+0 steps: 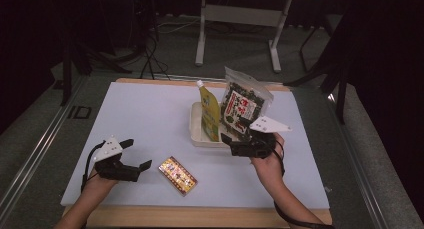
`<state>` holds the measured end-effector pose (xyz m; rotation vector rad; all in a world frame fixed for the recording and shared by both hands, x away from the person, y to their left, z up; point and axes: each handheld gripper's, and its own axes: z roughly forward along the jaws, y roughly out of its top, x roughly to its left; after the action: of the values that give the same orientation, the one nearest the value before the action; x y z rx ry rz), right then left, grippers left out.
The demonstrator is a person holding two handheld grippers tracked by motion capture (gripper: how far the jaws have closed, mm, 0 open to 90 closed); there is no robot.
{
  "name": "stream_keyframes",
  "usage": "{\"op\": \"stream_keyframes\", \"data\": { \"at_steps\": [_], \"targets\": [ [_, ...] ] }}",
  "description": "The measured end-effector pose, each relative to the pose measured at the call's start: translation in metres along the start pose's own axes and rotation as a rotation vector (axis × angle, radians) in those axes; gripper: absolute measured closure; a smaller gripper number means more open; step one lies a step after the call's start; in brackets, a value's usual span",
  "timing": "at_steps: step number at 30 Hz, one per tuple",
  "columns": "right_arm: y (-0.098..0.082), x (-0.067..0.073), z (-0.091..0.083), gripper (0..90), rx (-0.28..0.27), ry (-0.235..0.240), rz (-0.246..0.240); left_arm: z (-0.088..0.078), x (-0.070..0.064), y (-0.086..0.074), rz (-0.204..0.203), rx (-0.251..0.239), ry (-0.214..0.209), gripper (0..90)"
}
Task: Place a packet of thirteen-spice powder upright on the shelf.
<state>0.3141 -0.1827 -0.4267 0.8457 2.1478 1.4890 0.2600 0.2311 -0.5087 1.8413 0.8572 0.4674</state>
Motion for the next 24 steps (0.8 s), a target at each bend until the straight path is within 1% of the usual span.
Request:
{"op": "stream_keyframes", "data": {
  "at_steps": [2,4,5,6,7,8,9,10,12,13,15,16,17,19,20,22,24],
  "targets": [
    [-0.003,0.001,-0.01,14.6,0.0,0.011,0.006,0.001,-0.005,0.002,0.014,0.007,0.003,1.9],
    [-0.006,0.002,-0.02,14.6,-0.004,0.005,-0.003,0.001,-0.011,0.005,-0.001,0.017,-0.014,2.9],
    [-0.007,0.002,-0.026,14.5,-0.011,0.004,0.0,0.001,-0.014,0.007,-0.012,0.031,-0.033,4.4],
    [-0.008,0.002,-0.031,14.6,-0.02,0.005,0.006,0.001,-0.017,0.01,-0.012,0.041,-0.05,6.0],
    [-0.008,0.001,-0.036,14.6,-0.028,0.003,0.011,0.002,-0.022,0.012,-0.02,0.053,-0.048,6.9],
    [-0.008,0.001,-0.041,14.6,-0.039,0.0,0.015,0.003,-0.026,0.014,-0.022,0.058,-0.056,7.6],
    [-0.009,0.0,-0.046,14.6,-0.054,-0.001,0.022,0.004,-0.029,0.015,-0.022,0.063,-0.062,10.6],
    [-0.009,-0.001,-0.049,14.6,-0.061,0.0,0.026,0.005,-0.032,0.017,-0.023,0.071,-0.06,13.3],
    [-0.011,-0.001,-0.056,14.6,-0.071,-0.004,0.033,0.009,-0.037,0.019,-0.032,0.09,-0.08,15.0],
    [-0.012,-0.001,-0.059,14.6,-0.075,-0.005,0.033,0.012,-0.04,0.021,-0.033,0.1,-0.094,17.7],
    [-0.014,-0.001,-0.063,14.7,-0.077,-0.013,0.03,0.016,-0.044,0.022,-0.019,0.109,-0.113,31.2],
    [-0.015,-0.001,-0.065,14.8,-0.082,-0.013,0.032,0.018,-0.046,0.023,-0.015,0.118,-0.137,38.9],
    [-0.016,-0.001,-0.067,14.8,-0.086,-0.014,0.036,0.022,-0.049,0.024,-0.006,0.128,-0.142,41.0],
    [-0.019,-0.002,-0.069,15.2,-0.089,-0.023,0.032,0.027,-0.054,0.026,-0.005,0.135,-0.164,45.9],
    [-0.02,-0.002,-0.07,15.3,-0.091,-0.022,0.032,0.031,-0.058,0.027,0.004,0.146,-0.166,46.5],
    [-0.023,-0.003,-0.07,15.9,-0.089,-0.028,0.028,0.038,-0.063,0.028,0.006,0.163,-0.182,57.6],
    [-0.025,-0.003,-0.07,16.5,-0.091,-0.022,0.023,0.045,-0.066,0.029,0.012,0.179,-0.189,67.5]
  ]
}}
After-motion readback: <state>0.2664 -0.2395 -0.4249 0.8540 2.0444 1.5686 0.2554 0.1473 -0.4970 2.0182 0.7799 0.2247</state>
